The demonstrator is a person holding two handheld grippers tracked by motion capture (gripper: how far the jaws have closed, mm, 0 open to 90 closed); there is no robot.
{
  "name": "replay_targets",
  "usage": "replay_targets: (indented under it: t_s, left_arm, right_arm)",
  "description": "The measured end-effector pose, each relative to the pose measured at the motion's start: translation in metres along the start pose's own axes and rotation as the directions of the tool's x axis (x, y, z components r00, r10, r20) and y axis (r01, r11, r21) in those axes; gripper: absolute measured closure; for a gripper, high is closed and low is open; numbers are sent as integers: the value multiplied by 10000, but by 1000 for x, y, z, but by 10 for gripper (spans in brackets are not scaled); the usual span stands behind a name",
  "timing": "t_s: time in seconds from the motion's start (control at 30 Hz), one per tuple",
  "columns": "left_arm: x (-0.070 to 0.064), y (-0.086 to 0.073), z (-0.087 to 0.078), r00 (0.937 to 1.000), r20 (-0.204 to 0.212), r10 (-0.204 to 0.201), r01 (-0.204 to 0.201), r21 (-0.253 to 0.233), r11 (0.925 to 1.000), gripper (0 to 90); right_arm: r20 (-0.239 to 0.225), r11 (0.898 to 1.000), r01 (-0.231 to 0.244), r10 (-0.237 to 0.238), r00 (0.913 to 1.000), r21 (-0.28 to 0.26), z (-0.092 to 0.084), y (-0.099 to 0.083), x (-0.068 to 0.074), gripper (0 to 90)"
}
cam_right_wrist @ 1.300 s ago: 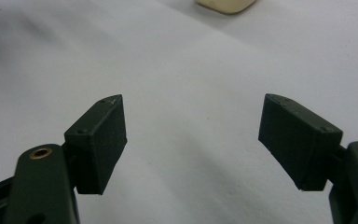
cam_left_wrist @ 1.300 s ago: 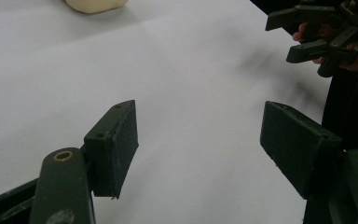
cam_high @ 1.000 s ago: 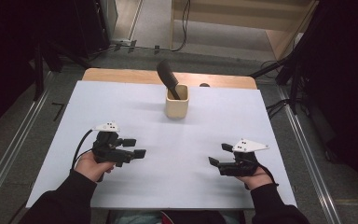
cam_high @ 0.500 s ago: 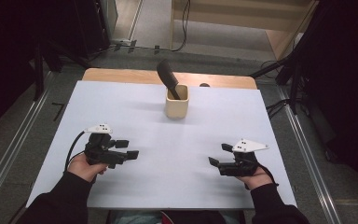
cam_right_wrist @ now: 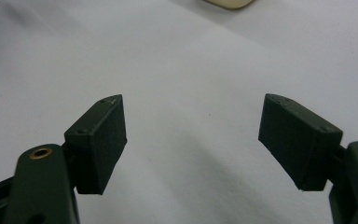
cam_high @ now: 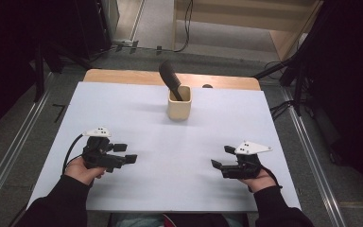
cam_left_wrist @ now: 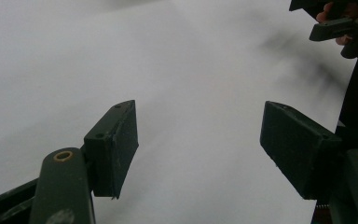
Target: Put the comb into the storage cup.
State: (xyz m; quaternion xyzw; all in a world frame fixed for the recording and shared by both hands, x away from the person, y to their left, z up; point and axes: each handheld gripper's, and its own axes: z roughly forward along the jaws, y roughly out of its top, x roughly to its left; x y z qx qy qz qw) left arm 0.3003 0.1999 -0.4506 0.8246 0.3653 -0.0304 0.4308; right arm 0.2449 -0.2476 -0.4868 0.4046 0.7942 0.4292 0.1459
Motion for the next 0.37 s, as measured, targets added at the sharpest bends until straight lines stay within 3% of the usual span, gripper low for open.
replay_targets:
  t_s: [0.37]
  left_arm:
    - [0,0,1,10000,-29,-8,8,88,10000,284]
  right_arm:
    - [-51,9999,49,-49,10000,90,1,0,1,214]
